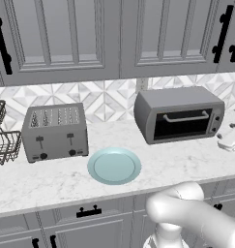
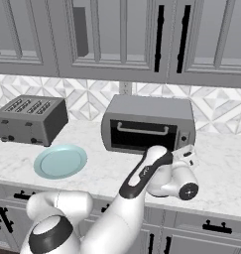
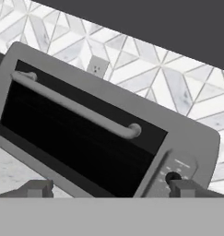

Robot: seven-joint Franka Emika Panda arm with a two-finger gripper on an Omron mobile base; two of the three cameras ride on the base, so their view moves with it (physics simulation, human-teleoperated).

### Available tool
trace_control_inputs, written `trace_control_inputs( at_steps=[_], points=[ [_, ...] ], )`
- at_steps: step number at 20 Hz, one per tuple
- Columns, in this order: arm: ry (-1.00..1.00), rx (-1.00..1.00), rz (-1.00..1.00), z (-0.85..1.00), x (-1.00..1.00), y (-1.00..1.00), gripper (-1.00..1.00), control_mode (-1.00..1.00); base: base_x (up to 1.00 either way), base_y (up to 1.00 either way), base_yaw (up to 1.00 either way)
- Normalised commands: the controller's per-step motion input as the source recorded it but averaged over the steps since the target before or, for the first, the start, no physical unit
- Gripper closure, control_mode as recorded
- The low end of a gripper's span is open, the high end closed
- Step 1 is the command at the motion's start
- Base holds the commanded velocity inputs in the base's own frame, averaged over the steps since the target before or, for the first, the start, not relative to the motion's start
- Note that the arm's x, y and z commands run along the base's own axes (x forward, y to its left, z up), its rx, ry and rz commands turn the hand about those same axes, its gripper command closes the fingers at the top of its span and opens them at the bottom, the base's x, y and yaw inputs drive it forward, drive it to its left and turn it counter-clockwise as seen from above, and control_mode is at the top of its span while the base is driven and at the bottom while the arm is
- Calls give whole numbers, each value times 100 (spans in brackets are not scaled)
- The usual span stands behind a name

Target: Pick up the kebab skewer and baguette bread, and place them inside the toaster oven. Close the toaster oven door and start by setting the timer.

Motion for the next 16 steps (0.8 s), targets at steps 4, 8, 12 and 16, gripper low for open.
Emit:
trace_control_inputs(
  at_steps=[4, 8, 12, 16],
  points=[
    [0, 12, 0, -12, 13, -19, -100, -100, 0, 0, 0],
    [-1, 10, 0, -28, 7, -28, -100, -100, 0, 0, 0],
    [-4, 10, 0, -21, 1, -23, -100, -100, 0, 0, 0],
    [-1, 8, 0, -15, 3, -1, -100, -100, 0, 0, 0]
  ],
)
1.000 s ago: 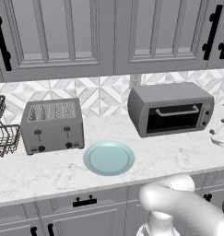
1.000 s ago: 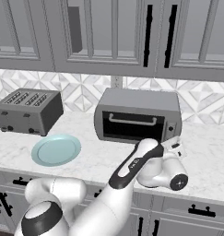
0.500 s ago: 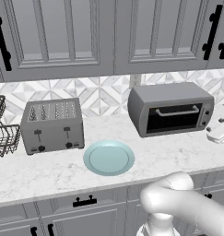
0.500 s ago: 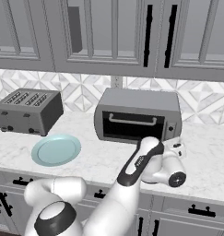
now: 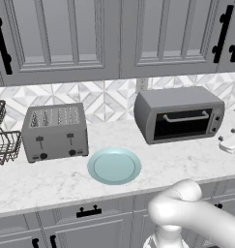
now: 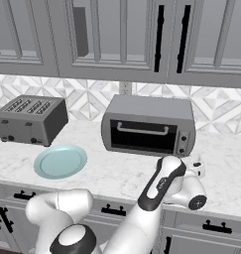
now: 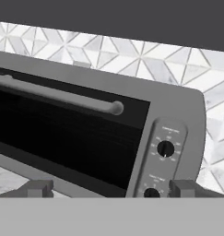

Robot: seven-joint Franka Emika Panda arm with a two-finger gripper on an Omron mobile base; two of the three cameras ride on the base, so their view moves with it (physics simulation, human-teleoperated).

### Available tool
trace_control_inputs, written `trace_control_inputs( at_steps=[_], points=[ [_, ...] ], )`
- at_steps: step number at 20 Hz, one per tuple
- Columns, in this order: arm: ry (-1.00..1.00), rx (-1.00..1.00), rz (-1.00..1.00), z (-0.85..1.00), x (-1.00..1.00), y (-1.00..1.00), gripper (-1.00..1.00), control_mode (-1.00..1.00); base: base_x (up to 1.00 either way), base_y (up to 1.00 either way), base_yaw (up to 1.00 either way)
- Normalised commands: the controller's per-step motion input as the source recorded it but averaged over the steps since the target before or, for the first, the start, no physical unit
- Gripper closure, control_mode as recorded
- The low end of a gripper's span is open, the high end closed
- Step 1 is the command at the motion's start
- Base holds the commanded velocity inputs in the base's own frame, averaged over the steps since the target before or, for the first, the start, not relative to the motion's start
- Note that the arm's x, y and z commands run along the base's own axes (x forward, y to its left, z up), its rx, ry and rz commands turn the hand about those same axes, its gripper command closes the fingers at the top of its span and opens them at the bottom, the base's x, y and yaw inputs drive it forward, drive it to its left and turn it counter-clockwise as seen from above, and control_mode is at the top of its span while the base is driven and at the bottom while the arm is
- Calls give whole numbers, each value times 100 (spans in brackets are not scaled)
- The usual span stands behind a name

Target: Pick up the kebab skewer and baguette bread, and place them inside the toaster oven. Close the toaster oven door and start by setting the timer.

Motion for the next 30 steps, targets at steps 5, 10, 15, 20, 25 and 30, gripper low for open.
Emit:
trace_control_inputs(
  at_steps=[5, 10, 15, 20, 25, 30],
  points=[
    [-3, 6, -2, -9, 31, 3, -100, -100, 0, 0, 0],
    [-2, 3, -2, -15, 47, 2, -100, -100, 0, 0, 0],
    [-3, 0, 0, -27, 31, 0, -100, -100, 0, 0, 0],
    [-5, 0, 0, -23, 38, -3, -100, -100, 0, 0, 0],
    [-8, 0, -6, -13, 24, -19, -100, -100, 0, 0, 0],
    [-4, 0, -7, -20, 24, -20, -100, -100, 0, 0, 0]
  ],
)
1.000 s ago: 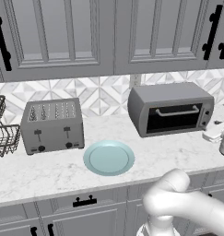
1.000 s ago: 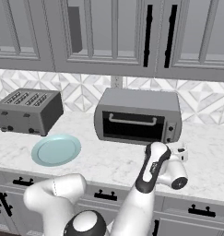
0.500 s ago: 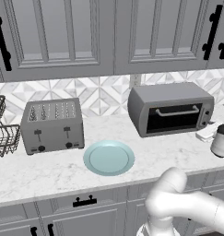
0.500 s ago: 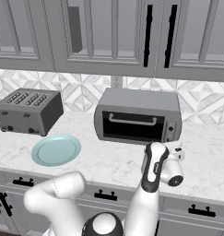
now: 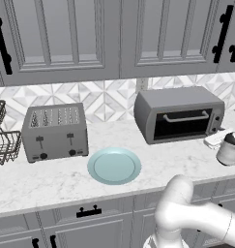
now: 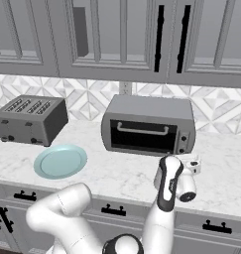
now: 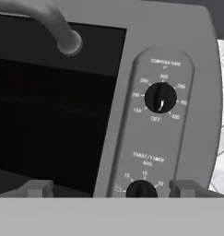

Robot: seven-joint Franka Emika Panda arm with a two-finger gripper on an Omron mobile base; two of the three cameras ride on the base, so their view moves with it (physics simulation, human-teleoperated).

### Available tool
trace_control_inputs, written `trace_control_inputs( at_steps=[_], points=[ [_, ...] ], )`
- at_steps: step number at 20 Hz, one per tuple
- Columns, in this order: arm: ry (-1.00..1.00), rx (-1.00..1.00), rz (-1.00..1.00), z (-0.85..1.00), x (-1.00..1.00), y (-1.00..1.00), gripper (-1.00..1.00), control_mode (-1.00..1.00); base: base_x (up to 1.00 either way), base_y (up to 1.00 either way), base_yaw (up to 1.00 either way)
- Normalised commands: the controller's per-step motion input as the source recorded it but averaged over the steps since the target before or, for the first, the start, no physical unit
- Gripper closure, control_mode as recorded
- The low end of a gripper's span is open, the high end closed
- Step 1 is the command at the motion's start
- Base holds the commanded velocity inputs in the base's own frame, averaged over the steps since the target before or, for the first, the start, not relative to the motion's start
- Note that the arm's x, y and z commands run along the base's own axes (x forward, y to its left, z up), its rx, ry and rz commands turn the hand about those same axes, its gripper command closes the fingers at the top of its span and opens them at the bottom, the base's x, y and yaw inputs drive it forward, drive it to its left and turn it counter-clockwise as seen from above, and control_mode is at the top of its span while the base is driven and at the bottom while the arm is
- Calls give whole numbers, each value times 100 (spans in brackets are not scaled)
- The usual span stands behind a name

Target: Pick up the kebab skewer and baguette bread, and place them inside the toaster oven. Close the toaster oven door and start by setting the timer.

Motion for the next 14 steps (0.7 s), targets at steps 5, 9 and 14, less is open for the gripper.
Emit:
trace_control_inputs(
  at_steps=[5, 9, 14],
  points=[
    [0, 0, -2, -12, 43, -25, -100, -100, 0, 0, 0],
    [0, 0, 0, 0, 19, -42, -100, -100, 0, 0, 0],
    [-3, -1, 0, -12, 10, -11, -100, -100, 0, 0, 0]
  ],
)
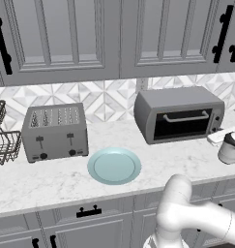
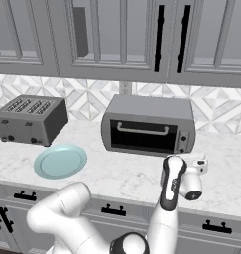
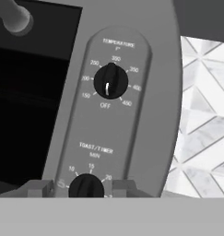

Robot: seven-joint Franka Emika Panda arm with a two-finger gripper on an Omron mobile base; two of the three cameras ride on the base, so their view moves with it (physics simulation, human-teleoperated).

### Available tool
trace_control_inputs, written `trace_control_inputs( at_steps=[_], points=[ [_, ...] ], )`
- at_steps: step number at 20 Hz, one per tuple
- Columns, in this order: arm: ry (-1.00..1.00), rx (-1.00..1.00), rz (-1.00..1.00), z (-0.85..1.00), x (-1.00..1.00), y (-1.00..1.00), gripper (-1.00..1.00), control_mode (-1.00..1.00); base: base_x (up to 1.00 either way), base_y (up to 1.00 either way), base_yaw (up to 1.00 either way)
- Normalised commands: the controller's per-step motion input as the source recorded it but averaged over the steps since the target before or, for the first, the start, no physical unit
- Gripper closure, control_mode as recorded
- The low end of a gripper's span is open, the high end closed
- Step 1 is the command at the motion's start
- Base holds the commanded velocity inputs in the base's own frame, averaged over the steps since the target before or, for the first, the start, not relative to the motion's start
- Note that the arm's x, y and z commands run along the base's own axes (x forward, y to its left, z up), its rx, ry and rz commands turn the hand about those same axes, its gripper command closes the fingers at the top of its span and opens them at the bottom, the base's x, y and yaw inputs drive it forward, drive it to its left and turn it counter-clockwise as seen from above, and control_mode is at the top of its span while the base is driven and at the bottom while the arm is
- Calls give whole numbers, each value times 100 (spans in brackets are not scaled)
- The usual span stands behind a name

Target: Pick up the kebab skewer and baguette bread, and place them inside the toaster oven. Close the toaster oven door and start by setting the timer.

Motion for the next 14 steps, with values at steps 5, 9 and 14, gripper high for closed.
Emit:
trace_control_inputs(
  at_steps=[5, 9, 14],
  points=[
    [-6, -10, -6, 0, 0, 3, -100, -100, 0, 0, 0],
    [-3, -10, -8, 0, 0, -6, -100, -100, 0, 0, 0],
    [-1, -6, -5, 0, 0, 1, -100, -100, 0, 0, 0]
  ],
)
